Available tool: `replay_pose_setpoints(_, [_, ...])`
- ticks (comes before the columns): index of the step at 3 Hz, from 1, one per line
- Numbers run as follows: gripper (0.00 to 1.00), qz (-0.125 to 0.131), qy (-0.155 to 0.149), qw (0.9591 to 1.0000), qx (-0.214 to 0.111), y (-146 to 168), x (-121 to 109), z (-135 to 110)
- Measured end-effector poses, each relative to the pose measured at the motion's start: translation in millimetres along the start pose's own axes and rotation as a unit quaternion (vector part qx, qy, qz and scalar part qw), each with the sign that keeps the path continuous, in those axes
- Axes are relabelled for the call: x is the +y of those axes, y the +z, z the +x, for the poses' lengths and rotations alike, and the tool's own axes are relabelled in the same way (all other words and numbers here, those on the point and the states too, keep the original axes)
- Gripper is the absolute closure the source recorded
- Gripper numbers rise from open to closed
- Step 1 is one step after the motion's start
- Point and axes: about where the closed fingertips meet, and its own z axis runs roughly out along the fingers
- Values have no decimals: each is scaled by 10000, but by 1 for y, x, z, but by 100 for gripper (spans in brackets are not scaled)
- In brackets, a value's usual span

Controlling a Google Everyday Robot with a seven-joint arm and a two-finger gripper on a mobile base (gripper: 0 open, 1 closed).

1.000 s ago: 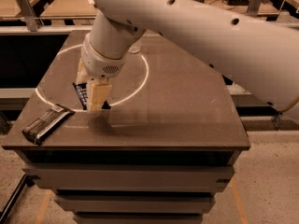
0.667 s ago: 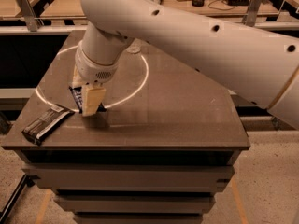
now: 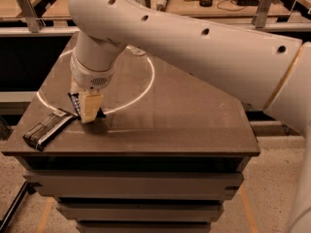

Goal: Move rxbar blueberry near rxbar chocolate

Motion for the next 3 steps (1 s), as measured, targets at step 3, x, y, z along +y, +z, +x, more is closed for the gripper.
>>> replay_pose_setpoints(3, [0,-206,107,9997,-9,-5,4,0])
